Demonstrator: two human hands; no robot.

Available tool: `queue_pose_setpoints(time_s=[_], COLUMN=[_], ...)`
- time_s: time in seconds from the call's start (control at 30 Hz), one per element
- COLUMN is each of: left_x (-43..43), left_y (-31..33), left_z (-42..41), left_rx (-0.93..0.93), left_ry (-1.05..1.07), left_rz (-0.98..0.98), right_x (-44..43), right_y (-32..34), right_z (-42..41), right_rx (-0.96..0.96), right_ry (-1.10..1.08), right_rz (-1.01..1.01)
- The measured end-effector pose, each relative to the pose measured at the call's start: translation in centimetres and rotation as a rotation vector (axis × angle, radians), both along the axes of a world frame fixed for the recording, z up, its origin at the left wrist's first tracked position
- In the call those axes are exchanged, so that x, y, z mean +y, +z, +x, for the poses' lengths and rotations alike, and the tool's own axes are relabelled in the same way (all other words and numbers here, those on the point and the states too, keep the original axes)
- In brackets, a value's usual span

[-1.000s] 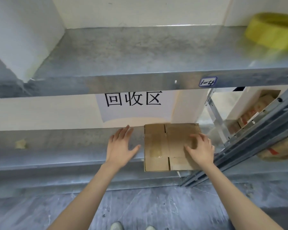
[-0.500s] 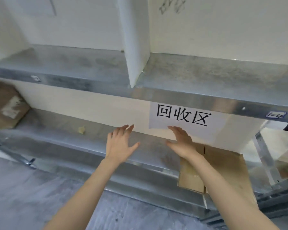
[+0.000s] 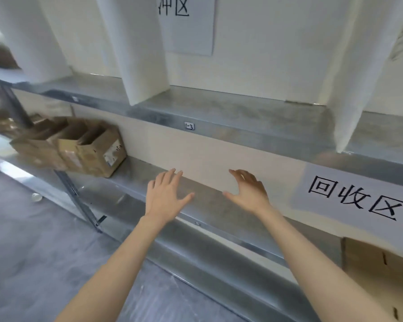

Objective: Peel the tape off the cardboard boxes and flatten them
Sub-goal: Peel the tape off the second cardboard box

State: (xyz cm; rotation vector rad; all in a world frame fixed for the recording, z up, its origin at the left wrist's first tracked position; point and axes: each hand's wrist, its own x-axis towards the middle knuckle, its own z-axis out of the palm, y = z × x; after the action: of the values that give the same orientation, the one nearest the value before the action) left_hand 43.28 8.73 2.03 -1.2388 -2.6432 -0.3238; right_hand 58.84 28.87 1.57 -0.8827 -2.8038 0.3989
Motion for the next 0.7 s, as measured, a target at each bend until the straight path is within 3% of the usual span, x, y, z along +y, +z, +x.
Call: queue_pose_setpoints(time_s=[0.7], left_x=[-12.4], left_y=[0.1], left_z=[-24.6], left_rx=[0.014], left_ry=[0.153], left_rz=[0.1], right_x=[-11.7], right_y=[1.9], right_z=[-28.4], right_rx=[0.129], right_ry=[0.183], right_rz=[-0.014])
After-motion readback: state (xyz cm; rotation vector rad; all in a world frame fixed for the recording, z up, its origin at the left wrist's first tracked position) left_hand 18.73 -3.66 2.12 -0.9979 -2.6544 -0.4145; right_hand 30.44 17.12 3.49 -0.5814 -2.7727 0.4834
